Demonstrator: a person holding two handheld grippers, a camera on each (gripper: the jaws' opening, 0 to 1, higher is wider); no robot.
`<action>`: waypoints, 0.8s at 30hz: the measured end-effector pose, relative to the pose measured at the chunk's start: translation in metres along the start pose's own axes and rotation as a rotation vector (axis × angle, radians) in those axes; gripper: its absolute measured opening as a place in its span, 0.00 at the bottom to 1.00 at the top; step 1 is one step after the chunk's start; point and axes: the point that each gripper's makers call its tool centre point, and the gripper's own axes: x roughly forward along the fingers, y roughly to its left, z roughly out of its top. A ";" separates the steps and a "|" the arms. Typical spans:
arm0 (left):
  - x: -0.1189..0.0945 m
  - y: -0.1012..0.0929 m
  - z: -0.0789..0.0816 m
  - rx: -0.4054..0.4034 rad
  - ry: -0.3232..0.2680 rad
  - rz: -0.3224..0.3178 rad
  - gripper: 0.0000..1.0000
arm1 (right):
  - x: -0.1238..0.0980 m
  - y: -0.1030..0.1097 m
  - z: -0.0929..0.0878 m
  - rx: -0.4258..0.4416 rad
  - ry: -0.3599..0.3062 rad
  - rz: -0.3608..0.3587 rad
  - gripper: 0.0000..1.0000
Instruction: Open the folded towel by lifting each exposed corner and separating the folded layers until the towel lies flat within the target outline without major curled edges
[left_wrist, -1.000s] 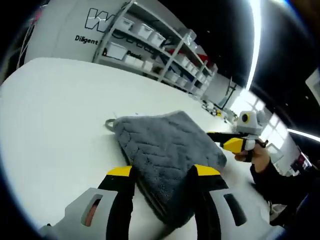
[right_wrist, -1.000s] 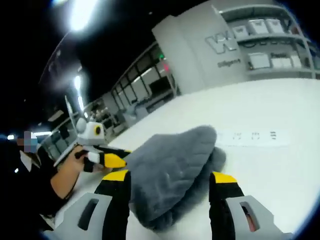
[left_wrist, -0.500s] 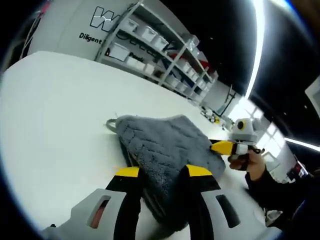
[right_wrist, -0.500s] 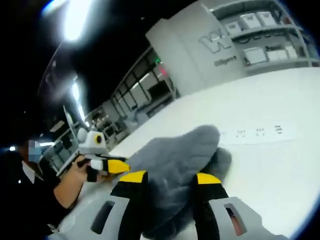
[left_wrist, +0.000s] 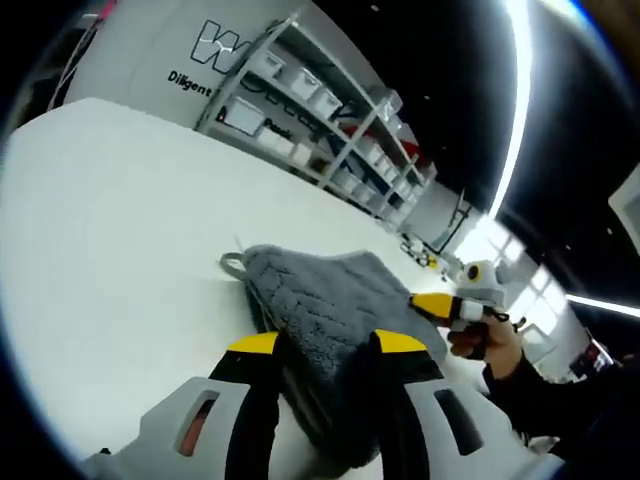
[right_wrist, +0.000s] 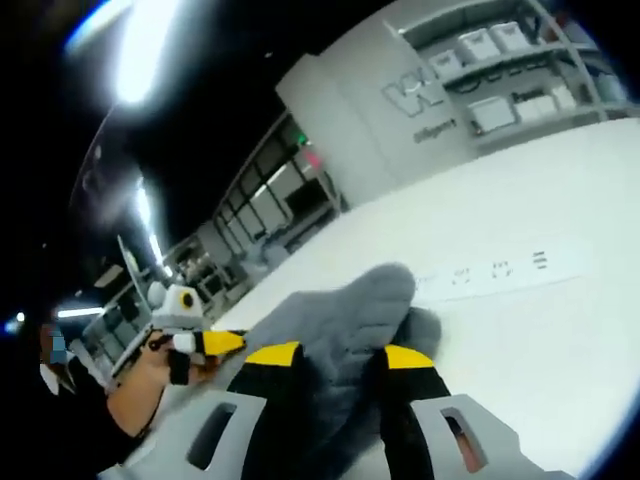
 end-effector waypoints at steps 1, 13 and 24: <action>0.001 0.001 -0.001 0.010 0.005 0.007 0.28 | 0.001 0.001 -0.002 -0.017 0.004 -0.001 0.24; 0.003 -0.006 0.005 0.150 -0.014 -0.021 0.12 | -0.002 0.019 -0.004 -0.156 -0.011 0.029 0.04; 0.000 -0.016 0.017 0.284 -0.053 -0.085 0.08 | -0.013 0.040 0.000 -0.323 -0.033 0.136 0.01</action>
